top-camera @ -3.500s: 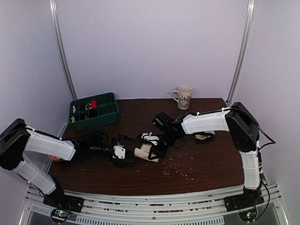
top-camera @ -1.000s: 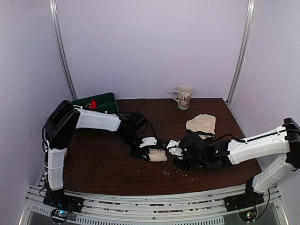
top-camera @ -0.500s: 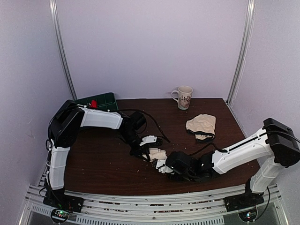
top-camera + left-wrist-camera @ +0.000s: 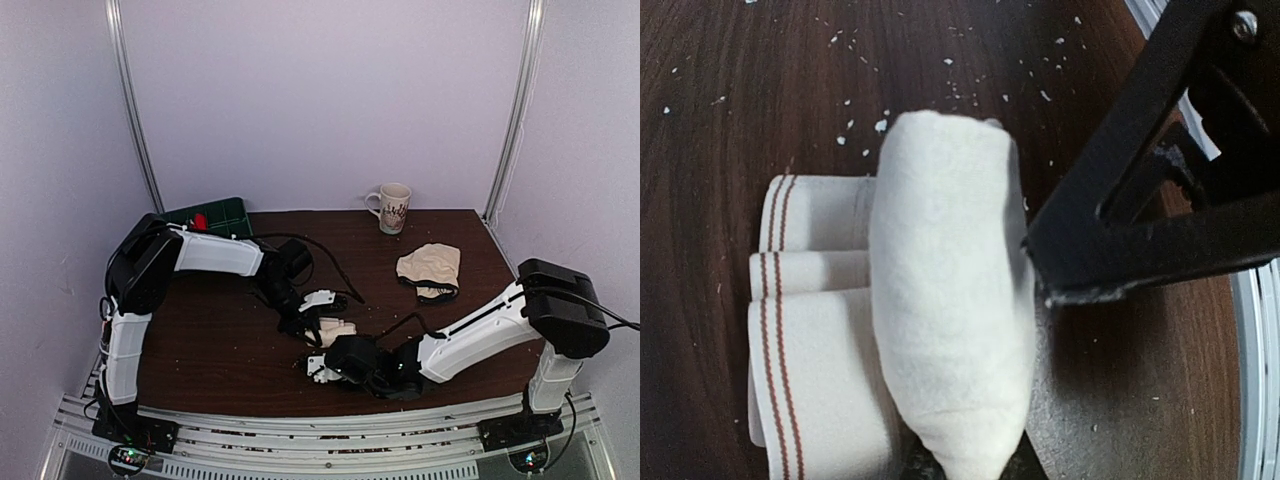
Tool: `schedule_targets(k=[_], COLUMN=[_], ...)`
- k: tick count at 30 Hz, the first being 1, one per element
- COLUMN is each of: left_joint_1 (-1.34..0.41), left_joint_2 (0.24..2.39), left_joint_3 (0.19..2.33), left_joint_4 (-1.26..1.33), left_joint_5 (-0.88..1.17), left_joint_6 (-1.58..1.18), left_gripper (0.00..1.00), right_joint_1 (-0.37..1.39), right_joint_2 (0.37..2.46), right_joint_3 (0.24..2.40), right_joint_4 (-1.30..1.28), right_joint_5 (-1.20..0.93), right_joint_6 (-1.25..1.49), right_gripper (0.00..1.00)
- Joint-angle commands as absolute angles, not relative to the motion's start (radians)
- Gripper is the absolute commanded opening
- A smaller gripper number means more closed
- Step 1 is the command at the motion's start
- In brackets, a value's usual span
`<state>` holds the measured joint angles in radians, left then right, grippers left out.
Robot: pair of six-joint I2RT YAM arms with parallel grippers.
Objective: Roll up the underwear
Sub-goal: Roll the underwear at the center of the board.
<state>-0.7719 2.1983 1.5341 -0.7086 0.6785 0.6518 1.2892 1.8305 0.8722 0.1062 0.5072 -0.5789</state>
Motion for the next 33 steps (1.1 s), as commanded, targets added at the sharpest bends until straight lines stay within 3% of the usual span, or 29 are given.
schedule_targets(k=[1,9,16,25,30,33], left_joint_1=[-0.776,-0.776,-0.775,-0.743,-0.713,-0.695], left_joint_2=[2.26,2.263,2.239,2.097,2.026,2.002], left_joint_3=[1.525,1.531,1.524,1.473,1.44,1.441], left_joint_4=[-0.782,-0.795,-0.808,-0.724,-0.637,-0.618], left_joint_5=[0.646,0.658,0.661,0.654,0.67,0.707], left_joint_6=[0.644,0.657,0.701,0.685,0.64,0.614], left_gripper=[0.08,0.12,0.36,0.51,0.61,0.74], right_joint_1=[1.274,1.227,1.183,1.149,1.15,1.153], right_joint_2=[1.884,1.928,1.941,1.971,1.962,1.954], right_joint_3=[0.921,0.955,1.003,1.051,1.043,1.035], right_joint_4=[0.144,0.09,-0.004,-0.101,-0.09,-0.082], right_joint_5=[0.603,0.584,0.494,0.428,0.447,0.452], right_joint_6=[-0.639,-0.596,-0.526,-0.487,-0.497,-0.504], right_gripper=[0.61,0.37,0.32,0.16,0.14,0.14])
